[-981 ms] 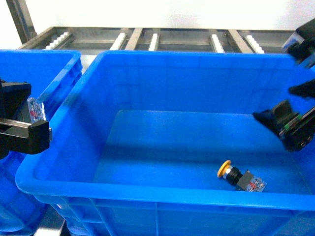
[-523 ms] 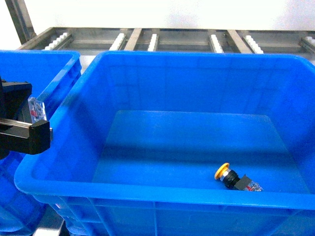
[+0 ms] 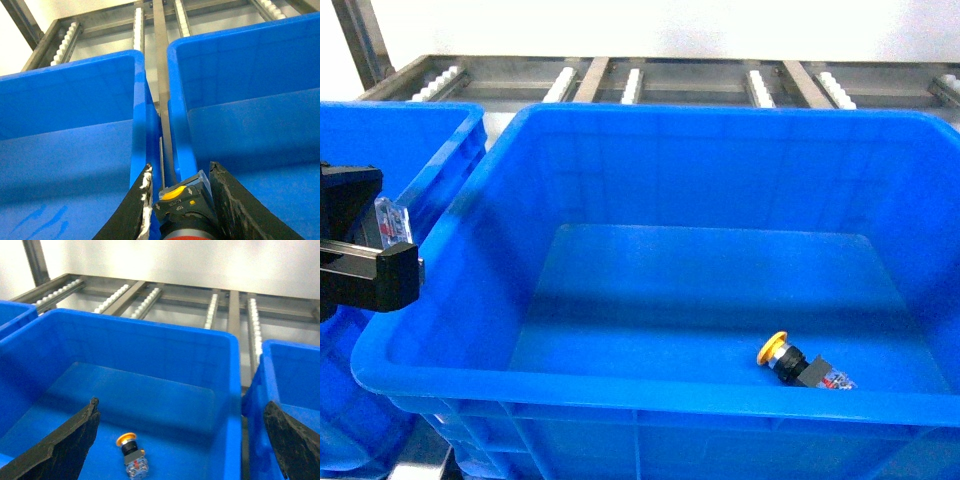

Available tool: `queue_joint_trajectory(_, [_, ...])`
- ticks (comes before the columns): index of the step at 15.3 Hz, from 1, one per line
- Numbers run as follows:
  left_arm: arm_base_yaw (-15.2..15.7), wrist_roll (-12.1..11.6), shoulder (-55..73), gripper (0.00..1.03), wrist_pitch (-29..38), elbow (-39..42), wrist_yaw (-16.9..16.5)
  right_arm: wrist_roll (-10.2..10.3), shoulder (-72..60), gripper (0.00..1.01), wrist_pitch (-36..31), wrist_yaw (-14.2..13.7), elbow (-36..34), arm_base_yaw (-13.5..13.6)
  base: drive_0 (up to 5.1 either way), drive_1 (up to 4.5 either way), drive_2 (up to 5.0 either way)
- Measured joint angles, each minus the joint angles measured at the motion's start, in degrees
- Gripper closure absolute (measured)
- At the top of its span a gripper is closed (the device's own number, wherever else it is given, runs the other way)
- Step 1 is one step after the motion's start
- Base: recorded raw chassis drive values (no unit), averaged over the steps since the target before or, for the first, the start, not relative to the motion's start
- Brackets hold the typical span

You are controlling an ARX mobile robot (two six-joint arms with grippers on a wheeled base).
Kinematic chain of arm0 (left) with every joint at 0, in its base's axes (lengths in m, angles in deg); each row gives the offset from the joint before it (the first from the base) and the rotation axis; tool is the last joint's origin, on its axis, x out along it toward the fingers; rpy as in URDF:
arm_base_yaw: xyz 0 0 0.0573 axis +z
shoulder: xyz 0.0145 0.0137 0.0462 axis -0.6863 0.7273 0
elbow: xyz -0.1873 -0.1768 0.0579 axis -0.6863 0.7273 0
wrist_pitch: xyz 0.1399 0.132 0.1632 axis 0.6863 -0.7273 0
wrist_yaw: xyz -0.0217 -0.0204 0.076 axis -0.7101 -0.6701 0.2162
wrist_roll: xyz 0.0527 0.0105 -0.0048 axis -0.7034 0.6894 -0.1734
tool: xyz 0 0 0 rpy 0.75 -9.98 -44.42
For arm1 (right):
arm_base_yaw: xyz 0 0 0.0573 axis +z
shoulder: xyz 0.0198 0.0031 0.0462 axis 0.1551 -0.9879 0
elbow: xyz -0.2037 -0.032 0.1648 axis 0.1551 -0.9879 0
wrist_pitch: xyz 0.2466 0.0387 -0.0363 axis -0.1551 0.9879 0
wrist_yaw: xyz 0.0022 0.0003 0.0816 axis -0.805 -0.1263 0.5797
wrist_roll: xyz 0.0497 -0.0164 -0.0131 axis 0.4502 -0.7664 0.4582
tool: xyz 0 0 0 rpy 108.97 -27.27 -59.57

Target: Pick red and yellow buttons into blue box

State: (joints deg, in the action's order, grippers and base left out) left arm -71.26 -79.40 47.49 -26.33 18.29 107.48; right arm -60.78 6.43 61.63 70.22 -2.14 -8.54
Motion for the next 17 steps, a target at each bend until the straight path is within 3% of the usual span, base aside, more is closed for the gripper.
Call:
queue_joint_trajectory(2, [0.0, 0.0, 0.0, 0.74, 0.02, 0.0, -0.07, -0.46, 5.42, 0.03, 1.6, -0.7, -1.7, -1.95, 0.0, 0.0, 0.0])
queue_joint_trajectory(5, [0.0, 0.0, -0.02, 0.74, 0.0, 0.0, -0.04, -0.87, 5.64, 0.03, 1.49, -0.81, -1.79, -1.9, 0.0, 0.0, 0.0])
queue_joint_trajectory(6, [0.31, -0.13, 0.48, 0.74, 0.5, -0.09, -0.9, -0.87, 5.66, 0.03, 1.49, -0.81, -1.79, -1.9, 0.0, 0.0, 0.0])
queue_joint_trajectory(7, [1.33, -1.53, 6.05, 0.74, 2.27, -4.37, -5.42, -0.87, 5.66, 0.03, 1.49, -0.81, -1.79, -1.9, 0.0, 0.0, 0.0])
queue_joint_trajectory(9, [2.62, -5.86, 15.96, 0.74, 3.96, -13.64, -15.96, -0.9, 5.64, 0.03, 1.51, -0.81, -1.79, -1.9, 0.0, 0.0, 0.0])
queue_joint_trajectory(11, [2.6, -10.29, 24.57, 0.74, -1.86, -21.84, -24.24, -0.9, 5.68, 0.03, 1.46, -0.81, -1.79, -1.9, 0.0, 0.0, 0.0])
queue_joint_trajectory(13, [1.99, -15.74, 32.13, 0.74, -10.27, -28.3, -29.9, -0.9, 5.68, 0.03, 1.49, -0.81, -1.79, -1.9, 0.0, 0.0, 0.0])
queue_joint_trajectory(15, [1.57, -22.34, 37.99, 0.74, -15.06, -32.37, -33.18, -0.9, 5.68, 0.03, 1.49, -0.81, -1.79, -1.9, 0.0, 0.0, 0.0])
queue_joint_trajectory(17, [1.49, -27.63, 39.28, 0.72, -16.9, -33.44, -34.07, -0.92, 5.68, 0.03, 1.49, -0.81, -1.79, -1.9, 0.0, 0.0, 0.0])
